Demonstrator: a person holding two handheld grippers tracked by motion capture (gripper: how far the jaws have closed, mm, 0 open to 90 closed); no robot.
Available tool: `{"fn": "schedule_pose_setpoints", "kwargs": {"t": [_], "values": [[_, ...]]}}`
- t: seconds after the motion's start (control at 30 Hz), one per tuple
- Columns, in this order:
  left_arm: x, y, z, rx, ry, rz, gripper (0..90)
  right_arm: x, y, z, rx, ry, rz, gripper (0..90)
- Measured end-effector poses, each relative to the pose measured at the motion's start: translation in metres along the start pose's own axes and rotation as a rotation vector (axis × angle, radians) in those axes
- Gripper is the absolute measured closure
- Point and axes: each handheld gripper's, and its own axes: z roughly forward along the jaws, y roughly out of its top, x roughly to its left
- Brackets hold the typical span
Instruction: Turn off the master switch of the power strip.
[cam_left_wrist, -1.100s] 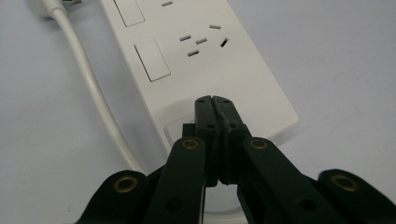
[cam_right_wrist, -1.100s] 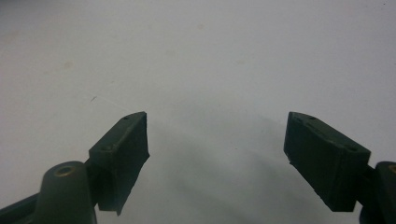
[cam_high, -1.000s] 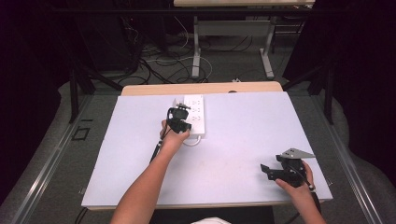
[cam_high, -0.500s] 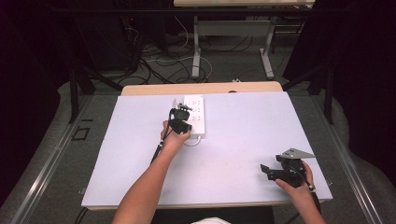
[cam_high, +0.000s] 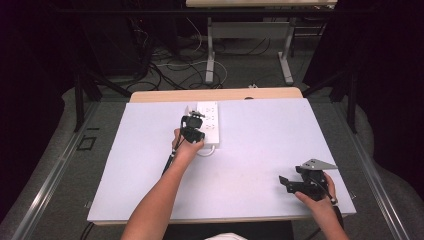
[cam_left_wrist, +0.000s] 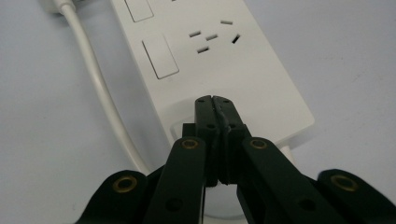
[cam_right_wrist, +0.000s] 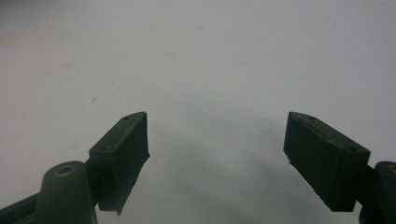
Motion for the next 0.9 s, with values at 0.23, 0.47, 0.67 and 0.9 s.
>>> {"fn": "schedule_pose_setpoints", "kwargs": {"t": [0.23,0.47,0.67,0.9], "values": [[0.0033,0.0006,0.0004,-0.002,-0.004,-0.020,90.0,-0.0018,0.0003,-0.0002,-0.004,-0.004,0.002,21.3],[0.0042,0.0001,-0.0002,0.000,-0.008,-0.032,90.0,-0.0012,-0.0001,0.0000,0.000,-0.002,0.007,21.4],[0.0034,-0.0002,-0.0020,-0.001,-0.005,-0.034,90.0,-0.0006,0.0000,-0.0006,-0.005,-0.002,0.007,21.4],[0.0057,-0.0004,-0.0068,-0.001,-0.015,-0.022,87.7,0.0006,0.0003,-0.0010,-0.006,0.002,0.007,21.4]]}}
